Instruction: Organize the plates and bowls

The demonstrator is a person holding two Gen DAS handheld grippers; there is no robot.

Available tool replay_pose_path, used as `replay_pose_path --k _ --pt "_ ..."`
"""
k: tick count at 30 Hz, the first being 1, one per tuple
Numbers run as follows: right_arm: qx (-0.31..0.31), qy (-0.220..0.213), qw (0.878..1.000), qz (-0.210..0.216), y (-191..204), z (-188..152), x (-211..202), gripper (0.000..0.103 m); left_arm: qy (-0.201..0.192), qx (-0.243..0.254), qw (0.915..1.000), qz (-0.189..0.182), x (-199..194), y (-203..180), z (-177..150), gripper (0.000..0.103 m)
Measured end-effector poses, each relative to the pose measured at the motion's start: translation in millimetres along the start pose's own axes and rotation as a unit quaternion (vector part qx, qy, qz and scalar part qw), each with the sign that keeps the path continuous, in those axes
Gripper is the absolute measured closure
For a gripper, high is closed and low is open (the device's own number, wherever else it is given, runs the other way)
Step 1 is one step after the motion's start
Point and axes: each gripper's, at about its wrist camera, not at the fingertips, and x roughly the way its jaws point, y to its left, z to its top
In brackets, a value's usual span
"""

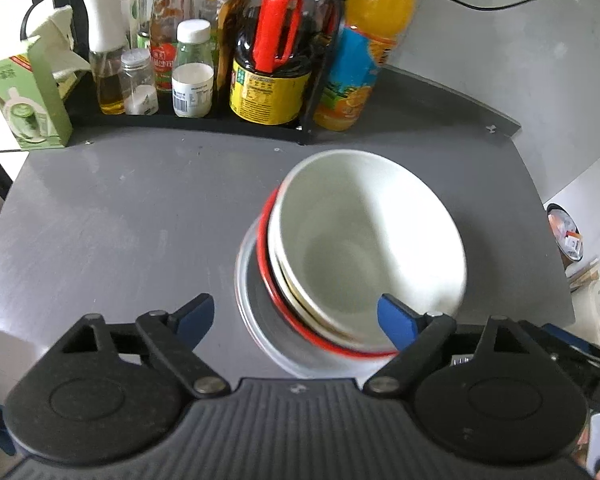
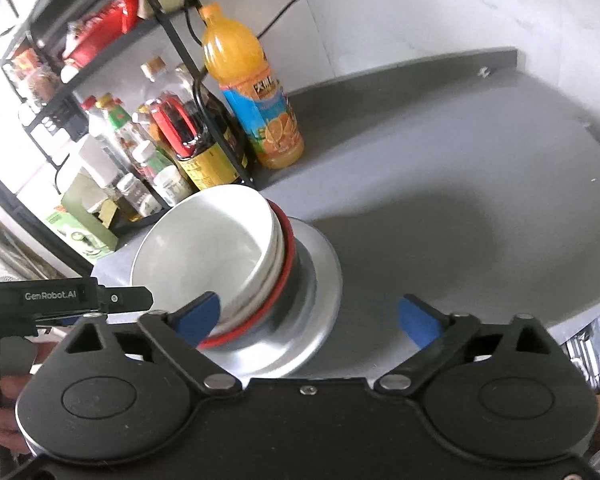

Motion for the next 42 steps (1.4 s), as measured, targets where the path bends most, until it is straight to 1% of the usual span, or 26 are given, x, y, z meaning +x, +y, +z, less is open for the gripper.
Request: replay_pose_path --k 3,6,8,11,16,19,22,25,30,31,37,40,42 --pt "0.001 -0.013 1.0 -0.004 -9.4 -10.1 -27.8 0.0 -0.006 0.002 0.9999 0.014 -18.4 -15.1 -19.3 0.014" --pt "-0.001 -0.031 1.0 -0.006 -17.9 -20.7 -53.9 0.0 -0.012 0.012 0.9998 0.011 -36.2 -28.6 -40.0 0.014" --pt "0.002 -0.036 0.999 -0.009 -23.9 -26.7 -68.6 0.0 -0.009 0.025 0.9995 0.018 -46.0 -37.5 -53.5 0.013" --pt "0.005 -0.041 0.999 -0.004 -32.5 -38.2 -90.4 0.0 -0.013 0.027 0.9994 0.017 -63.0 -48.3 -74.4 0.013" --pt "-0.007 -0.047 0.999 -0.009 -36.3 -51.8 -118.3 0.0 -0.026 0.037 0.9988 0.019 -88.8 -62.6 -101.7 0.013" --pt "-0.011 -0.054 0.998 -0.021 -37.8 -56.7 -133.9 0.0 -0.03 0.043 0.9984 0.023 -101.0 -69.4 -113.5 0.013" --pt "-0.016 -0.06 0.998 -0.026 -38.7 -62.1 -146.4 0.0 -0.038 0.046 0.9978 0.027 -114.3 -74.9 -125.3 0.012" --pt "-0.028 -0.065 0.996 -0.046 -34.9 -66.0 -153.2 0.0 -0.046 0.049 0.9973 0.028 -124.8 -80.1 -132.7 0.008" --pt "-0.031 -0.078 0.996 -0.039 -29.9 -73.1 -167.9 0.0 -0.061 0.047 0.9966 0.027 -142.2 -82.8 -141.7 0.004" --pt "-0.035 -0.082 0.995 -0.041 -27.6 -74.8 -171.0 0.0 -0.064 0.048 0.9964 0.028 -144.5 -82.5 -143.4 0.001" --pt "-0.049 -0.102 0.992 -0.053 -11.5 -86.3 -185.0 0.0 -0.082 0.056 0.995 0.015 -156.8 -73.2 -151.2 0.001" --pt "-0.044 -0.1 0.992 -0.063 -4.3 -92.3 -188.4 0.0 -0.082 0.069 0.994 0.024 -158.4 -69.0 -156.5 0.001" --pt "-0.052 -0.106 0.991 -0.064 1.3 -99.0 -191.9 0.0 -0.089 0.076 0.993 0.018 -161.8 -65.4 -161.7 0.001"
